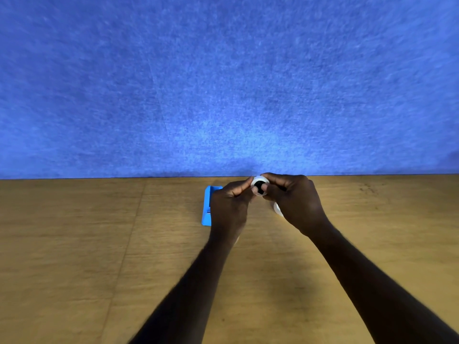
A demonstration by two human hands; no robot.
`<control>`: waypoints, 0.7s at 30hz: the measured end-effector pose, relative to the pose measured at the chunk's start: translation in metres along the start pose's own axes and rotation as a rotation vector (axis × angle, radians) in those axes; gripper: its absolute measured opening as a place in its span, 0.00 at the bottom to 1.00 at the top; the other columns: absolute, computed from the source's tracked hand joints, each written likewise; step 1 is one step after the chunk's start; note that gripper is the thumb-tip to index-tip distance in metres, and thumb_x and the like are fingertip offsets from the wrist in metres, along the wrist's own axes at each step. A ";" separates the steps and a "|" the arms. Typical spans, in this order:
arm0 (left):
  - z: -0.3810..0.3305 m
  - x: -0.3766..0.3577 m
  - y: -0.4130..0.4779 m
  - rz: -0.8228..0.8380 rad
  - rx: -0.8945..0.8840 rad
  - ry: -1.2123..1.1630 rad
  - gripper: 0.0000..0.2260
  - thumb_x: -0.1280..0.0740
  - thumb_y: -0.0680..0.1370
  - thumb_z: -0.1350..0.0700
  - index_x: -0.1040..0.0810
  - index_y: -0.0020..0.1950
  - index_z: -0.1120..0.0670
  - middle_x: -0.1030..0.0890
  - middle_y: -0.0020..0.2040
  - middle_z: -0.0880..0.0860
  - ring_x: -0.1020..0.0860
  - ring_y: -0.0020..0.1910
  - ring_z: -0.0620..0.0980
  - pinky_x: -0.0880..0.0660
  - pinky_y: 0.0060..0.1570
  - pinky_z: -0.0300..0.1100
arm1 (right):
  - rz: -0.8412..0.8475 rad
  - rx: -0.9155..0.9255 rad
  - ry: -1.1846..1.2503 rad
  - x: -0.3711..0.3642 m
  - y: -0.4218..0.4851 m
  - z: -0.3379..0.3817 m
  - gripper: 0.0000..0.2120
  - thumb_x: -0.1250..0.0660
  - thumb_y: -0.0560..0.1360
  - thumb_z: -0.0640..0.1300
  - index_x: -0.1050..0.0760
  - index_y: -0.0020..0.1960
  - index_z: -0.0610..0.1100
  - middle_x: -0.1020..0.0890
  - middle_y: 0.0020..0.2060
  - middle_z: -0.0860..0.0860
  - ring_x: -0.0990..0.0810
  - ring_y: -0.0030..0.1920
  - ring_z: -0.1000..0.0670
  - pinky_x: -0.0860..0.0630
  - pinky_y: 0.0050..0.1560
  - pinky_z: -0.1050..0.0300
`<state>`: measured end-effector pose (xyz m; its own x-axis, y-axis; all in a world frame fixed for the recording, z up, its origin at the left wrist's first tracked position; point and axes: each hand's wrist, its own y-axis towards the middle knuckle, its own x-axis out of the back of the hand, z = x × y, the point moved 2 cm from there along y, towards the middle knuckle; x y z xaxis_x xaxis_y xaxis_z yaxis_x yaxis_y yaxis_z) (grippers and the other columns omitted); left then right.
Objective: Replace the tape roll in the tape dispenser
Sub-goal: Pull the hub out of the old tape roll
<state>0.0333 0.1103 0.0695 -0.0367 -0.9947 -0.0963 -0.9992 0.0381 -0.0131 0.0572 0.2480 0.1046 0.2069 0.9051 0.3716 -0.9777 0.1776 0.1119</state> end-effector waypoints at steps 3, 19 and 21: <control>0.003 -0.001 0.001 -0.013 0.007 -0.019 0.13 0.29 0.76 0.67 0.19 0.60 0.64 0.15 0.55 0.60 0.16 0.56 0.56 0.22 0.61 0.59 | -0.005 0.003 -0.021 -0.001 0.000 -0.001 0.09 0.31 0.77 0.39 0.15 0.52 0.49 0.13 0.37 0.55 0.15 0.40 0.59 0.29 0.37 0.74; 0.002 -0.002 0.008 -0.007 0.007 -0.029 0.11 0.30 0.78 0.64 0.18 0.60 0.61 0.14 0.54 0.54 0.16 0.55 0.51 0.20 0.59 0.51 | -0.038 -0.050 0.073 -0.001 0.005 0.002 0.07 0.30 0.76 0.40 0.15 0.51 0.48 0.12 0.41 0.55 0.14 0.40 0.58 0.27 0.37 0.74; 0.001 -0.002 0.008 0.013 -0.046 0.050 0.11 0.30 0.78 0.63 0.17 0.60 0.58 0.14 0.52 0.51 0.16 0.54 0.47 0.20 0.56 0.44 | -0.029 -0.093 0.107 -0.001 0.005 0.000 0.07 0.30 0.76 0.42 0.15 0.51 0.47 0.12 0.41 0.55 0.14 0.42 0.57 0.24 0.40 0.71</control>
<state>0.0256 0.1126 0.0685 -0.0496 -0.9977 -0.0466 -0.9983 0.0480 0.0336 0.0519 0.2474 0.1051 0.2346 0.9343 0.2683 -0.9716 0.2344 0.0333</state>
